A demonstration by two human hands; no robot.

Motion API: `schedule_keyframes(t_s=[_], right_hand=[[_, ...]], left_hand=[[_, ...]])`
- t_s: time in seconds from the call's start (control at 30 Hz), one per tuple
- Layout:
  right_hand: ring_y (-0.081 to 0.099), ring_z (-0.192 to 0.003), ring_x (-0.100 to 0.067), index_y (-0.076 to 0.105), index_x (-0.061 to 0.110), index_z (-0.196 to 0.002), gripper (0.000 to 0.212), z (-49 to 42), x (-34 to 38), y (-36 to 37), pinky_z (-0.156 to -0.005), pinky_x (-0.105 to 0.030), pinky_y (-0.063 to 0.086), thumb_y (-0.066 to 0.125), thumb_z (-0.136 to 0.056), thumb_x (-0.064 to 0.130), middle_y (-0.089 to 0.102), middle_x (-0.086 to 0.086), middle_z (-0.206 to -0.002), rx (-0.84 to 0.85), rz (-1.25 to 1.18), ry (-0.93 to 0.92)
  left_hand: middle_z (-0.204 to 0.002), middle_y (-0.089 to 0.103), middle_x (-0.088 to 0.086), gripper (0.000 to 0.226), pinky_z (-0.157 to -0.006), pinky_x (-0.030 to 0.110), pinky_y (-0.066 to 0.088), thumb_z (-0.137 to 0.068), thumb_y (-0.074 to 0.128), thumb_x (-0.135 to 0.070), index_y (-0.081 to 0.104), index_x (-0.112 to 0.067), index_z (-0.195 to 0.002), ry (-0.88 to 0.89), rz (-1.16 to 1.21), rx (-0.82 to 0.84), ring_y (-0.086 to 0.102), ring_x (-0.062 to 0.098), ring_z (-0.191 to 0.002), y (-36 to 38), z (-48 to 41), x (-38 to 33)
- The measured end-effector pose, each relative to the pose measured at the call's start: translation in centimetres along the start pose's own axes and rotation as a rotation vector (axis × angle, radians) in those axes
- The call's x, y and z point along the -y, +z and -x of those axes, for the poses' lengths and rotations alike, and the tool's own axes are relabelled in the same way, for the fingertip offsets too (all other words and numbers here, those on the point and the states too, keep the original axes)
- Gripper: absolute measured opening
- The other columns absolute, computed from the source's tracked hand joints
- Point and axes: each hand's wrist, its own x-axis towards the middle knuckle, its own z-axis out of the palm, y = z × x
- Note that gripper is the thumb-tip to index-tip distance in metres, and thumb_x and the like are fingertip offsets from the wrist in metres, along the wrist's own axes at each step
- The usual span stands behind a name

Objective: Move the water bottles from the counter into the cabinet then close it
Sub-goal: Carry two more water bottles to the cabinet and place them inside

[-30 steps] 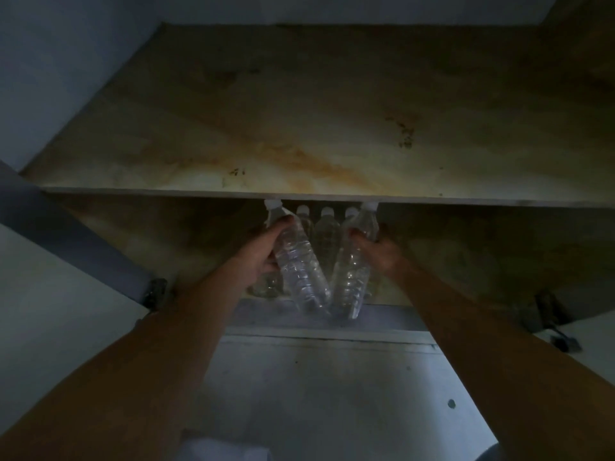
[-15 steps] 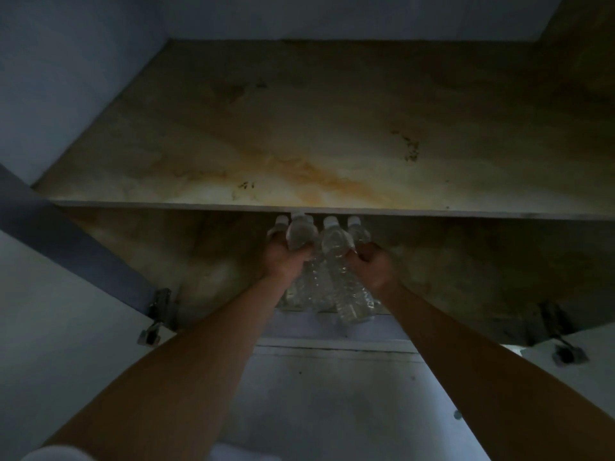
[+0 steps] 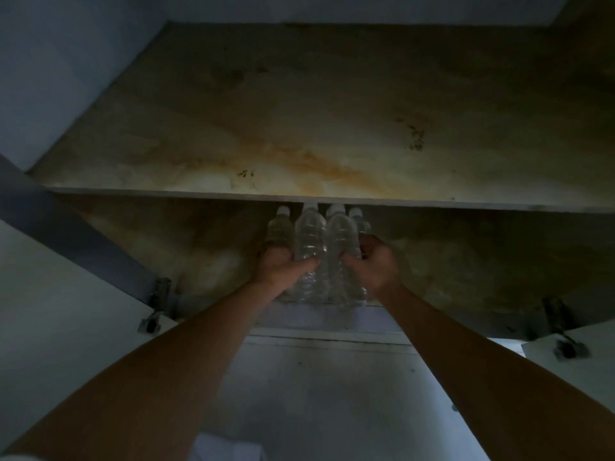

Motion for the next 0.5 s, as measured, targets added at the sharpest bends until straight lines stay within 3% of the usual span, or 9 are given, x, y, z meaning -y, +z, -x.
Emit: schedule_keyframes(t_s=[0.1,0.13,0.2,0.27,0.33,0.4,0.5], right_hand=[[0.062,-0.098,-0.016,0.059,0.012,-0.125,0.040,-0.4,0.6,0.3,-0.083,-0.024,0.050,0.072,-0.090,0.026,0.064,-0.001,-0.109,0.003,0.075,0.040],[0.060,-0.096,-0.017,0.060,0.011,-0.122,0.033,-0.6,1.0,0.3,-0.084,-0.027,0.050,0.070,-0.092,0.021,0.064,-0.001,-0.106,0.020,0.094,0.036],[0.062,-0.091,-0.025,0.067,0.001,-0.097,0.011,-1.0,1.4,0.3,-0.081,-0.034,0.058,0.058,-0.095,-0.004,0.069,-0.009,-0.089,0.051,0.095,-0.067],[0.065,-0.078,-0.018,0.068,0.000,-0.082,0.028,-1.3,1.9,1.1,-0.067,-0.023,0.059,0.049,-0.093,-0.017,0.068,-0.005,-0.074,0.030,0.079,-0.132],[0.061,-0.074,-0.003,0.064,0.007,-0.098,0.021,-0.5,2.2,1.9,-0.074,-0.018,0.055,0.063,-0.089,-0.012,0.062,0.008,-0.082,0.087,0.099,-0.111],[0.058,-0.079,-0.003,0.058,0.017,-0.101,0.028,-0.3,2.4,2.4,-0.089,-0.028,0.053,0.068,-0.088,-0.005,0.058,0.013,-0.088,0.080,0.086,-0.096],[0.063,-0.080,-0.009,0.059,0.010,-0.099,0.019,-0.6,1.7,2.6,-0.078,-0.025,0.057,0.056,-0.095,-0.009,0.058,-0.001,-0.095,-0.003,0.166,-0.173]], left_hand=[[-0.061,0.058,-0.001,0.029,-0.055,0.023,0.039,-0.084,0.078,-0.038,0.065,-0.018,-0.068,-0.008,0.038,-0.049,0.055,0.013,-0.060,-0.7,-0.5,0.5],[-0.062,0.059,0.000,0.025,-0.058,0.024,0.041,-0.086,0.077,-0.035,0.067,-0.018,-0.071,-0.013,0.064,-0.067,0.056,0.014,-0.062,-1.1,-0.8,0.8],[-0.066,0.059,0.000,0.019,-0.063,0.026,0.041,-0.092,0.071,-0.024,0.066,-0.020,-0.074,0.006,0.148,-0.116,0.054,0.014,-0.065,-2.1,-1.2,1.4],[-0.069,0.058,0.000,0.016,-0.061,0.025,0.040,-0.096,0.063,-0.016,0.066,-0.021,-0.082,0.024,0.207,-0.161,0.051,0.015,-0.067,-3.0,-1.5,2.1],[-0.073,0.057,-0.001,0.008,-0.057,0.022,0.040,-0.100,0.060,-0.019,0.067,-0.019,-0.096,0.047,0.199,-0.169,0.052,0.015,-0.068,-3.5,-1.8,2.7],[-0.074,0.059,-0.002,0.014,-0.051,0.014,0.041,-0.098,0.063,-0.025,0.069,-0.015,-0.106,0.077,0.190,-0.138,0.054,0.012,-0.068,-3.4,-1.6,2.9],[-0.091,0.066,-0.008,0.025,-0.055,0.014,0.043,-0.091,0.073,-0.030,0.066,-0.023,-0.114,0.056,0.164,-0.060,0.060,0.003,-0.078,-2.9,-1.2,2.9]])
